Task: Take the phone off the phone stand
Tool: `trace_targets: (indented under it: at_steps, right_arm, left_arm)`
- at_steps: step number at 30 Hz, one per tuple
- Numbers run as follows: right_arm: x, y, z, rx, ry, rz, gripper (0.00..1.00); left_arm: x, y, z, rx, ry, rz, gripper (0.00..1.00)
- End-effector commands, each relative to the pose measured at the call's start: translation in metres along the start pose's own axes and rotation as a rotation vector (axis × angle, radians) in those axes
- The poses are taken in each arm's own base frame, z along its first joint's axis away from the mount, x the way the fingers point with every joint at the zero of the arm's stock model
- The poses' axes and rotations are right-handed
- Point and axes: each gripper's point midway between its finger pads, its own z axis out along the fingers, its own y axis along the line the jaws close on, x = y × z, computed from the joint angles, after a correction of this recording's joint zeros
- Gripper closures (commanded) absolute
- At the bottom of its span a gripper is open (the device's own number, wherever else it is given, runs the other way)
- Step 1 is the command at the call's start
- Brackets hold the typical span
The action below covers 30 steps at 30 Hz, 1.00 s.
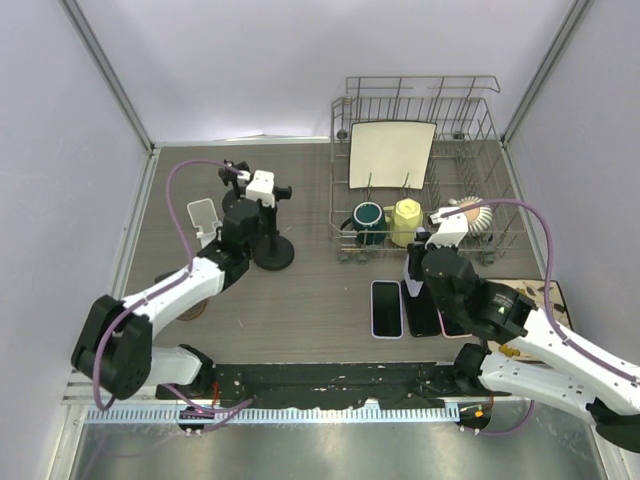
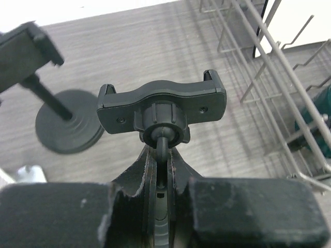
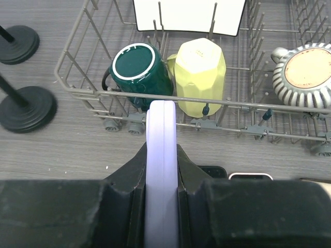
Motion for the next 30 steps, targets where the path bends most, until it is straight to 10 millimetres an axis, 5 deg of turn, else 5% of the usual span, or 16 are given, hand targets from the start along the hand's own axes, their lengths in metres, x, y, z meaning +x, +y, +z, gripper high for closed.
trace_targets:
  at_steps: [1, 8, 13, 21, 30]
  right_arm:
    - [-0.023, 0.002, -0.010, -0.041, -0.071, 0.070, 0.99]
    - [-0.023, -0.008, -0.020, -0.043, -0.071, 0.081, 0.99]
    - [-0.025, -0.008, -0.022, -0.051, -0.061, 0.058, 0.99]
    - [-0.041, 0.001, -0.023, -0.078, -0.086, 0.068, 0.99]
    - [-0.059, 0.043, -0.009, -0.137, -0.043, 0.110, 0.99]
  left_arm:
    - [-0.067, -0.014, 0.033, 0.094, -0.218, -0.014, 1.00]
    - [-0.069, -0.008, 0.079, 0.104, -0.216, -0.060, 0.96]
    - [-0.068, -0.010, 0.079, 0.118, -0.205, -0.046, 0.67]
    - [-0.084, -0.008, 0.029, 0.146, -0.224, -0.019, 0.24]
    - [-0.096, -0.038, -0.065, 0.225, -0.263, 0.110, 0.11]
